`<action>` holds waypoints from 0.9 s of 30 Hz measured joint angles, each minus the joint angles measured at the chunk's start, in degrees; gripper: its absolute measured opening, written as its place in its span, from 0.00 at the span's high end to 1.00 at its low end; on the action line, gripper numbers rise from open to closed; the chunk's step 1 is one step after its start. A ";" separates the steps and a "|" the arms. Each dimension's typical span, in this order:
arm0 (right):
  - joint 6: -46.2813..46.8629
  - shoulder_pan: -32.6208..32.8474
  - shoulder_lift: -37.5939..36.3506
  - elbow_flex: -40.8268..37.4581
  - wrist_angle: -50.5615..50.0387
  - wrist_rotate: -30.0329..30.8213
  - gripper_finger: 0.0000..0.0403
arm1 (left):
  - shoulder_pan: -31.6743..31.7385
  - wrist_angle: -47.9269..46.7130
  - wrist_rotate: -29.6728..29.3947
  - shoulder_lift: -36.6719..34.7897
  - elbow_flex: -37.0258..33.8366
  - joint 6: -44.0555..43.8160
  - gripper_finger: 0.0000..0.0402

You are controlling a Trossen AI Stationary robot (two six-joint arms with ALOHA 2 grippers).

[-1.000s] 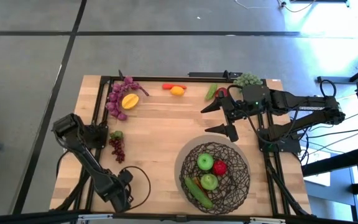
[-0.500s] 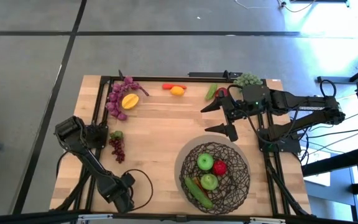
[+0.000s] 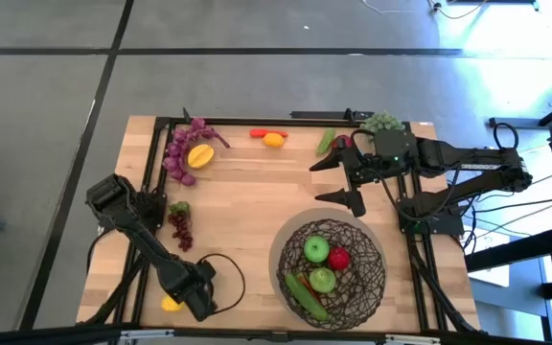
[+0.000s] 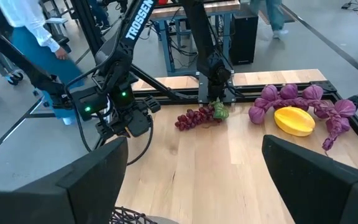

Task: Build produce basket
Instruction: Put the bottom yellow lemon into the wire basket

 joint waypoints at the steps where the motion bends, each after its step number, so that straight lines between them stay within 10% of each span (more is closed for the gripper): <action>1: 0.00 0.00 -0.01 0.00 0.01 -0.01 0.09 | 0.32 0.00 -0.11 -0.49 0.00 1.11 0.54; 27: -1.90 0.00 -0.01 0.00 -0.54 0.00 0.09 | -8.10 3.63 6.77 -7.07 0.09 -0.11 0.54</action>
